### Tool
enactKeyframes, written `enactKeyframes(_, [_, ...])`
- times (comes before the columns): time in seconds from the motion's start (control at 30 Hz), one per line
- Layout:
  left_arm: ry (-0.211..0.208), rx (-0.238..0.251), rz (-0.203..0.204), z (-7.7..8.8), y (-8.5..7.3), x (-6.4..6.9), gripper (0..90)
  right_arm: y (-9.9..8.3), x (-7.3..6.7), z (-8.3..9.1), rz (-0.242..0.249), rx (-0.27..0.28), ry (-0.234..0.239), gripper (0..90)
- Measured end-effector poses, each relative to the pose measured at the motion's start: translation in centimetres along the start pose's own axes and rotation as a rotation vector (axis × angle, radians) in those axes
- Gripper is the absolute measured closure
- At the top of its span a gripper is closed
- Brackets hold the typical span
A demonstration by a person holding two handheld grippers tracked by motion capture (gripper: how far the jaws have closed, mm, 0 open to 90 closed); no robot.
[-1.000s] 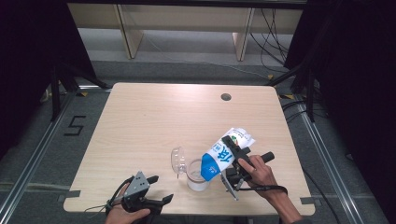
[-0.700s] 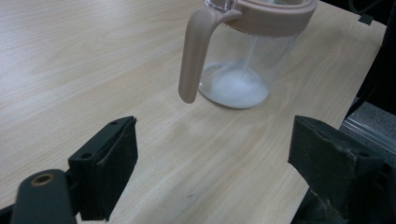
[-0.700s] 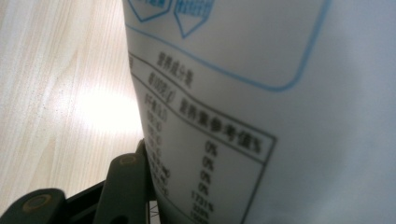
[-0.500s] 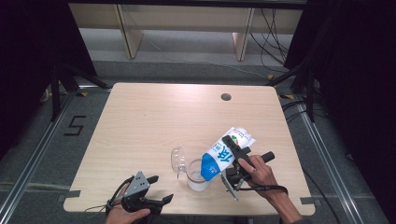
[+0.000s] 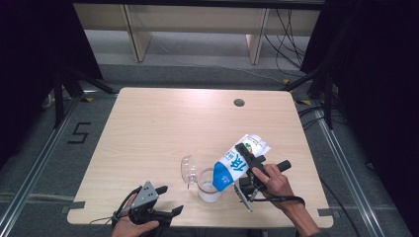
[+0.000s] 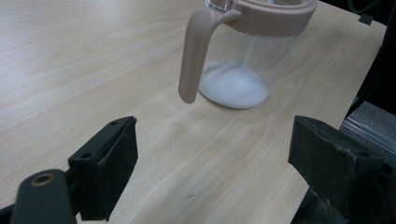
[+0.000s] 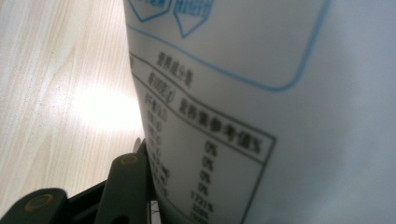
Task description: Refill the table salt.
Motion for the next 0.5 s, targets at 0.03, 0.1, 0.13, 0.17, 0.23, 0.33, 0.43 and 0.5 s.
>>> enactKeyframes(0.03, [0.000, 0.000, 0.000, 0.00, 0.00, 0.00, 15.2, 0.00, 0.00, 0.00, 0.001, -0.001, 0.000, 52.4])
enactKeyframes(0.1, [0.000, 0.000, 0.001, -0.01, 0.00, 0.01, 15.1, 0.00, 0.03, 0.01, 0.004, -0.001, -0.002, 52.5])
enactKeyframes(0.13, [0.000, 0.000, 0.000, -0.01, 0.00, 0.01, 15.2, 0.01, 0.05, 0.03, 0.007, -0.004, -0.003, 52.5])
enactKeyframes(0.17, [0.000, 0.000, 0.001, -0.01, 0.00, 0.01, 15.2, 0.01, 0.08, 0.02, 0.012, -0.001, -0.004, 52.6])
enactKeyframes(0.23, [-0.001, 0.005, 0.002, -0.04, -0.01, 0.01, 15.2, 0.00, -0.16, 0.07, -0.014, -0.011, 0.005, 52.7])
enactKeyframes(0.33, [0.001, 0.002, 0.004, -0.02, -0.01, 0.04, 15.1, 0.00, -0.14, 0.07, -0.013, -0.010, 0.005, 53.1])
enactKeyframes(0.43, [0.000, 0.001, 0.002, -0.02, 0.00, 0.02, 15.2, 0.00, -0.15, 0.07, -0.014, -0.009, 0.005, 53.2])
enactKeyframes(0.5, [0.000, 0.001, 0.001, -0.02, 0.00, 0.02, 15.2, -0.01, -0.14, 0.08, -0.017, -0.010, 0.005, 53.2])
Point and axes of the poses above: each handheld gripper's, and its own axes: z roughly backward along the jaws, y roughly out of its top, x roughly to its right, the point moved 1 cm from there along -z, roughly forward along the jaws, and after that the axes turned 6 degrees about z, right-handed, at the moved point
